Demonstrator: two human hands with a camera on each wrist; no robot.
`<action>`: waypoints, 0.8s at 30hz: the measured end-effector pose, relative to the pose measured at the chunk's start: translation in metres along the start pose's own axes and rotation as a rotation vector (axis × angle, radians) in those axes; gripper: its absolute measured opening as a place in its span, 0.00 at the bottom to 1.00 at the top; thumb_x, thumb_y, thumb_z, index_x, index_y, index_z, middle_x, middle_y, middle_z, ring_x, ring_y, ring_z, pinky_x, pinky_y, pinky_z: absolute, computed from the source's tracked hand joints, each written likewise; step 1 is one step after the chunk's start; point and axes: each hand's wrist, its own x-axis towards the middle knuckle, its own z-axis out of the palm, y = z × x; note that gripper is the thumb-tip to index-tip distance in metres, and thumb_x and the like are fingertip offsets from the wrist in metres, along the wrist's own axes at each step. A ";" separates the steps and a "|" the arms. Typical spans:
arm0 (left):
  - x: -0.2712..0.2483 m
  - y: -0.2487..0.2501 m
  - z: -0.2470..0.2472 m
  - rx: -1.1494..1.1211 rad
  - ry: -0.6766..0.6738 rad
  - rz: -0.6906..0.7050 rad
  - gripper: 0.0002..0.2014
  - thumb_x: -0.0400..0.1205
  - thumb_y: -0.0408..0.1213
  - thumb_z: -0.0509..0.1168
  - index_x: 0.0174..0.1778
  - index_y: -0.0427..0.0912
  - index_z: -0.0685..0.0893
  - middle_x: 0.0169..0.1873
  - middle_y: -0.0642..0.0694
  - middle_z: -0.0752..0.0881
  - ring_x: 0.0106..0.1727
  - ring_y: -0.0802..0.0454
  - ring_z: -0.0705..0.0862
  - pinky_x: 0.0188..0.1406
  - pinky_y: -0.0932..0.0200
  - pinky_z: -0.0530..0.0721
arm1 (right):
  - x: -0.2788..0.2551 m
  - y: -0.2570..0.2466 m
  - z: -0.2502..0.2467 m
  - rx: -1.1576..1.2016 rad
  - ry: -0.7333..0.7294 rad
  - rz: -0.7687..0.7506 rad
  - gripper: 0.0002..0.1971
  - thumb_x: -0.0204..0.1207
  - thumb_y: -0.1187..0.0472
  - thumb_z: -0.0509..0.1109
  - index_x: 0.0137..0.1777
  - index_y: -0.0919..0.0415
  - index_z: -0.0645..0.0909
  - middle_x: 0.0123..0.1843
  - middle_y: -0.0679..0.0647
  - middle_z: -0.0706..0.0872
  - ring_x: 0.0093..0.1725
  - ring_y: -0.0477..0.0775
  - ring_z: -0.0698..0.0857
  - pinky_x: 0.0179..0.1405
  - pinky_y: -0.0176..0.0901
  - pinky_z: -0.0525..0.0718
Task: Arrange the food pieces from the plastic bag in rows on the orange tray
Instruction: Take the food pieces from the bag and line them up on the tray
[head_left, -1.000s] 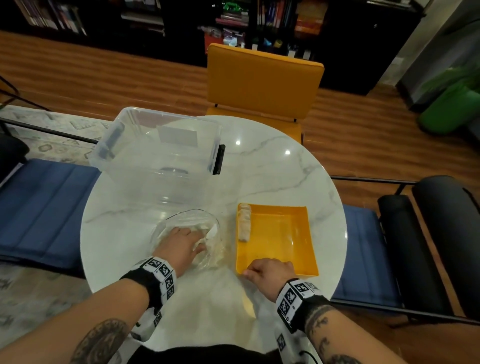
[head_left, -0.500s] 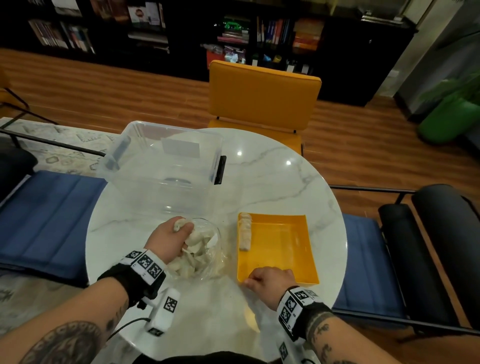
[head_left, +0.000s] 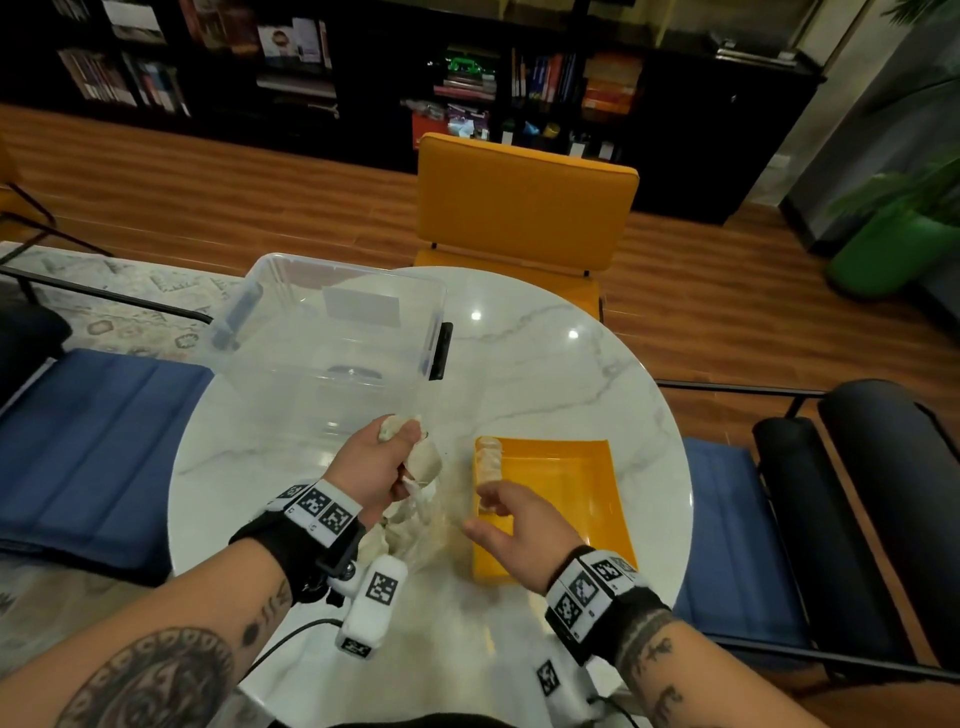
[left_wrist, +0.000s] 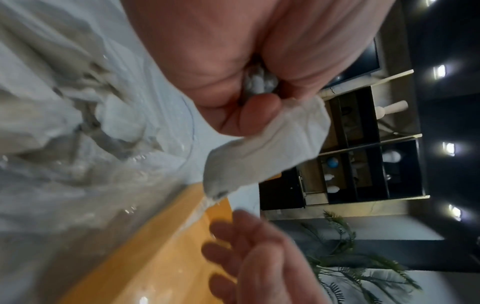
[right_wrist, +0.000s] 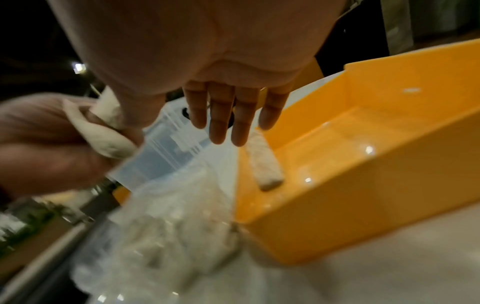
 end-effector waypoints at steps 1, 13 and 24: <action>0.000 0.003 0.006 -0.040 -0.006 -0.005 0.10 0.87 0.43 0.63 0.47 0.41 0.82 0.32 0.42 0.78 0.30 0.48 0.75 0.28 0.56 0.72 | 0.004 -0.011 -0.001 0.121 0.000 -0.014 0.31 0.74 0.38 0.73 0.74 0.49 0.74 0.66 0.44 0.83 0.64 0.44 0.81 0.65 0.42 0.80; 0.000 0.017 0.025 -0.086 0.003 0.005 0.09 0.88 0.42 0.62 0.45 0.44 0.82 0.32 0.46 0.80 0.27 0.52 0.75 0.26 0.58 0.75 | 0.013 -0.032 -0.010 0.382 0.047 -0.015 0.05 0.85 0.57 0.63 0.56 0.51 0.79 0.45 0.48 0.91 0.35 0.47 0.90 0.33 0.35 0.80; -0.006 0.015 0.054 -0.122 -0.141 -0.010 0.08 0.88 0.39 0.61 0.53 0.41 0.84 0.39 0.42 0.87 0.38 0.47 0.88 0.32 0.55 0.87 | 0.017 -0.027 -0.039 0.333 0.222 0.022 0.09 0.81 0.48 0.69 0.48 0.52 0.82 0.34 0.45 0.85 0.29 0.41 0.80 0.30 0.34 0.76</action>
